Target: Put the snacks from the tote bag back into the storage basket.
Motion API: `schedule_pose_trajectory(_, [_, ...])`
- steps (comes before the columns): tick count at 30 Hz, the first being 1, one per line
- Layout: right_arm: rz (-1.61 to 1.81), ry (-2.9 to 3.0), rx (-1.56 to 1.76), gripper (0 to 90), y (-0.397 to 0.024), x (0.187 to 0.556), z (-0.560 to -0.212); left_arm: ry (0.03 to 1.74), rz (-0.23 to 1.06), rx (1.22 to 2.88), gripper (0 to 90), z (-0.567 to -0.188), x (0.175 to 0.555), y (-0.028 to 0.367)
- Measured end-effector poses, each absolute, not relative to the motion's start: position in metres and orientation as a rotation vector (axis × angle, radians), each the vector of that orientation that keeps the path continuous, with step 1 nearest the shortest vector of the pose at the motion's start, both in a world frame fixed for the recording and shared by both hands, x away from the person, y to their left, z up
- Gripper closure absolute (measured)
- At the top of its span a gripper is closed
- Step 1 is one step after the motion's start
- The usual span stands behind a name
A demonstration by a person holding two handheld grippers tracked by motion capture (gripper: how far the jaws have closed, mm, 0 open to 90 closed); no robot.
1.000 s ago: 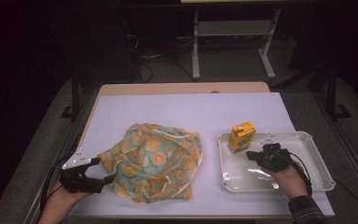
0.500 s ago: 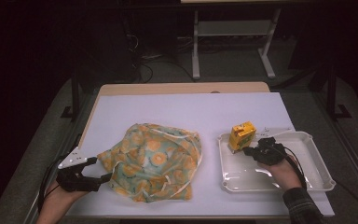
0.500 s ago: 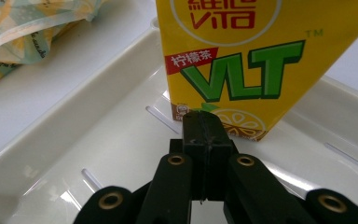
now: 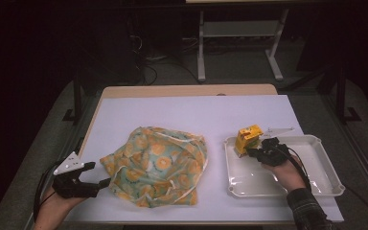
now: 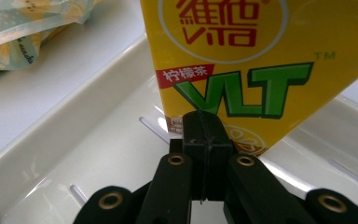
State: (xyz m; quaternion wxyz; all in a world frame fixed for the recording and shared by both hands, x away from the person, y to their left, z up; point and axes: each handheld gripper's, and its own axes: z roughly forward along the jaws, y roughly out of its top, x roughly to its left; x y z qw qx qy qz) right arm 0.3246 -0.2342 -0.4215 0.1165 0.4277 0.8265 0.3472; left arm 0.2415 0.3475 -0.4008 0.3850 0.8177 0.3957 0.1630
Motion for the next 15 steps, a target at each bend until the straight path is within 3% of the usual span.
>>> schedule_pose_trajectory(15, [1.012,2.413,1.246,89.8,-0.2330,0.3258,-0.4226,1.047,0.424,2.099,13.1,-0.4066,0.2388,0.3561])
